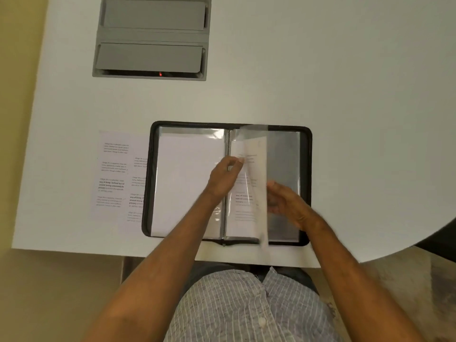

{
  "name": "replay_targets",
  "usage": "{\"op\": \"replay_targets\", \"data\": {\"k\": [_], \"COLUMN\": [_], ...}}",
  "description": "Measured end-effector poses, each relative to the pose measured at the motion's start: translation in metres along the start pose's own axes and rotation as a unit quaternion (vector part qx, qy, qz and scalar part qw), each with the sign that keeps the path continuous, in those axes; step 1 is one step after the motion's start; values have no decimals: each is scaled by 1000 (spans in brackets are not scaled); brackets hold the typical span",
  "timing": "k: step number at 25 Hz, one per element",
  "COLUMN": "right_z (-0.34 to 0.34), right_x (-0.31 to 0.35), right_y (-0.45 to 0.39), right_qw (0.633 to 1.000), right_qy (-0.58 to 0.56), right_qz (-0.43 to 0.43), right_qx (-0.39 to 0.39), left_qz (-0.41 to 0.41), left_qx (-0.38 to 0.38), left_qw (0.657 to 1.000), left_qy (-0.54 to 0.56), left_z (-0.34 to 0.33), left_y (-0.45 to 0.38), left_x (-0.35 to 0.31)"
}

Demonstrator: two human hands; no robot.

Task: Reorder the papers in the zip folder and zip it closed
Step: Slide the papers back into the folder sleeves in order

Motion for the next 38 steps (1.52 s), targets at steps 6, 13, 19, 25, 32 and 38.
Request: {"op": "replay_targets", "data": {"k": [6, 13, 19, 25, 32, 38], "right_z": [-98, -171, -167, -76, 15, 22], "right_x": [-9, -60, -91, -71, -108, -112], "right_y": [-6, -56, -71, -18, 15, 15], "right_qw": [998, 986, 935, 860, 806, 803], "right_qy": [30, 139, 321, 276, 291, 304], "right_qz": [55, 93, 142, 248, 39, -17], "right_qx": [-5, -13, -57, -350, -514, -513], "left_qz": [63, 88, 99, 63, 84, 85], "left_qx": [67, 43, -64, -147, -201, -187], "left_qw": [955, 964, 993, 959, 909, 907], "left_qy": [281, 248, -19, -232, -355, -368], "left_z": [49, 132, 165, 169, 171, 170], "left_y": [56, 49, 14, 12, 15, 12], "left_x": [31, 107, 170, 163, 152, 152]}}
Point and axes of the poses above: each hand's wrist, its own y-axis away from the middle knuckle, its own z-axis out of the back of the hand, x = y × z, the point moved 9 cm from there along -y, towards the middle knuckle, and after that the axes turned 14 degrees about -y, right-handed, at the moved point
